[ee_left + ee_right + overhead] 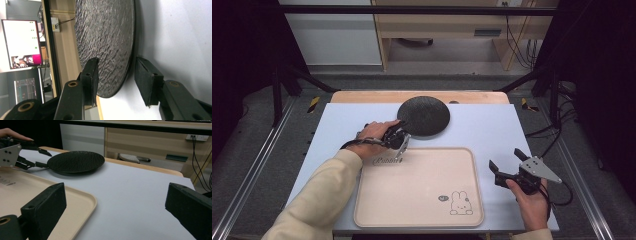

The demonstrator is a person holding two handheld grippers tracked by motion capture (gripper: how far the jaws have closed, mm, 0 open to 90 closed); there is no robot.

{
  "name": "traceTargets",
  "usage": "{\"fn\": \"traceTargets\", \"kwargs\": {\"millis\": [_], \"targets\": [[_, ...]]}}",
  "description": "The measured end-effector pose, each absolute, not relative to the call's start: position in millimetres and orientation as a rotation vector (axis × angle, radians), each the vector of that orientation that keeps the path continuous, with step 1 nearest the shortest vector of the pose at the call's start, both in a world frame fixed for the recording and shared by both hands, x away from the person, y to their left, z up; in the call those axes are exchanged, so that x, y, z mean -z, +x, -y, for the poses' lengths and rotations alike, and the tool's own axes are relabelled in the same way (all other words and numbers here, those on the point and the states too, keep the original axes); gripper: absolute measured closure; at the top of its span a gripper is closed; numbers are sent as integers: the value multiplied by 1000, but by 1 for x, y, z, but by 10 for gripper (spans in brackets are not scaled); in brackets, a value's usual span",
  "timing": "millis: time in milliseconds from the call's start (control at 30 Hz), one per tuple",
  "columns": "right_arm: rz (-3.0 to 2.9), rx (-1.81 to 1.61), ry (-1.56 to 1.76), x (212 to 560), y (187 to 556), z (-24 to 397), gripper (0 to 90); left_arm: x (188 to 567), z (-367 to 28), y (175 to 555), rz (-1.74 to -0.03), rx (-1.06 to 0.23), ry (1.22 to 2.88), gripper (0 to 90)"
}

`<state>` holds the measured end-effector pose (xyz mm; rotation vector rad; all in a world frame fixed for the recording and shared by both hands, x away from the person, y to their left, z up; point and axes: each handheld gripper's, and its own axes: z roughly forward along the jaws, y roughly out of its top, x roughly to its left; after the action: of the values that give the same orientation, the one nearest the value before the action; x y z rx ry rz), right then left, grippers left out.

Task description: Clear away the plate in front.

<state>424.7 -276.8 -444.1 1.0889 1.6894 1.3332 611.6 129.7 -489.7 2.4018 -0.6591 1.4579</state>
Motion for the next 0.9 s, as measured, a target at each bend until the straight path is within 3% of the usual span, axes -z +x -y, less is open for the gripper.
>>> {"fn": "traceTargets", "kwargs": {"millis": [900], "targets": [[-1677,-1330,1093,443,424,280,41,496,-118,613,671,-1485,2374,600]]}}
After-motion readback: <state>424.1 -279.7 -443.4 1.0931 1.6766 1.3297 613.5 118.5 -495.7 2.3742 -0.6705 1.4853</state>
